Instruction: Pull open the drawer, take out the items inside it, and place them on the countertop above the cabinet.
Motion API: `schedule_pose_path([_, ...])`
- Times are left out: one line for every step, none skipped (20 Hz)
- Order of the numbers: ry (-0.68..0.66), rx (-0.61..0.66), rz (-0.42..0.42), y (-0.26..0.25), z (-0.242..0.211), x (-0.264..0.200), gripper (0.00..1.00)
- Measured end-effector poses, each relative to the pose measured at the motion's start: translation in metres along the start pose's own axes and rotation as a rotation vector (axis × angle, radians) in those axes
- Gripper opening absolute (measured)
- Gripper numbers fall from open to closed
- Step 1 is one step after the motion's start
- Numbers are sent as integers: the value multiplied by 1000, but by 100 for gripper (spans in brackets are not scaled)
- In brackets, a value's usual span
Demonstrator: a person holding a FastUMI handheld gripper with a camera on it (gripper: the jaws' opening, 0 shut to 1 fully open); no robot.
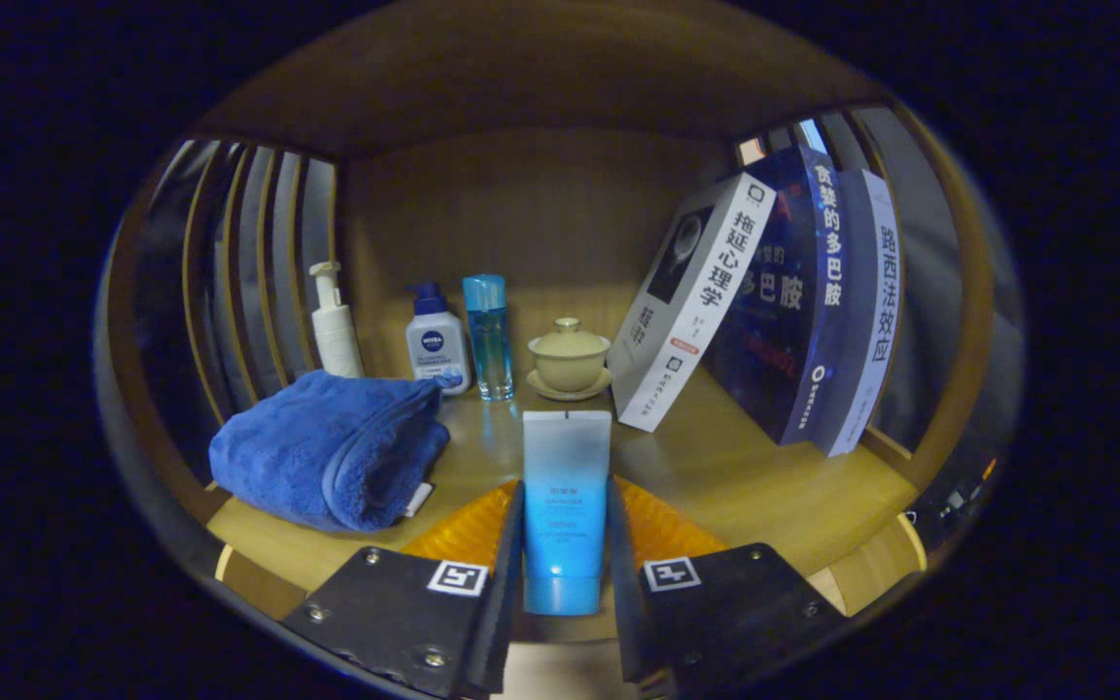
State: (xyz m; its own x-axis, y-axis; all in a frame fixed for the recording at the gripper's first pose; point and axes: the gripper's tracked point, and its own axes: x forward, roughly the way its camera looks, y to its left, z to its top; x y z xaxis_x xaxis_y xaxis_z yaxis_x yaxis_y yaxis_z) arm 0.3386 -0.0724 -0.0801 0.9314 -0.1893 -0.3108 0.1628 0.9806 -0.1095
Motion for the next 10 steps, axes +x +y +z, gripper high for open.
schedule_pose_path([-2, 9, -4, 0, 0, 1, 47])
schedule_pose_path([-3, 11, -23, -4, 2, 1, 50])
schedule_pose_path([-8, 12, -44, -8, 3, -1, 50])
schedule_pose_path([-15, 10, -43, -9, 5, -1, 62])
schedule_pose_path([-18, 3, -60, -14, 6, -6, 75])
schedule_pose_path([-22, -2, -71, -17, 7, -13, 87])
schedule_pose_path([-28, 1, -73, -19, 9, -20, 100])
schedule_pose_path([-31, 11, -70, -19, 7, -27, 97])
schedule_pose_path([-32, 15, -66, -19, 5, -36, 97])
schedule_pose_path([-27, 16, -68, -22, 4, -45, 97])
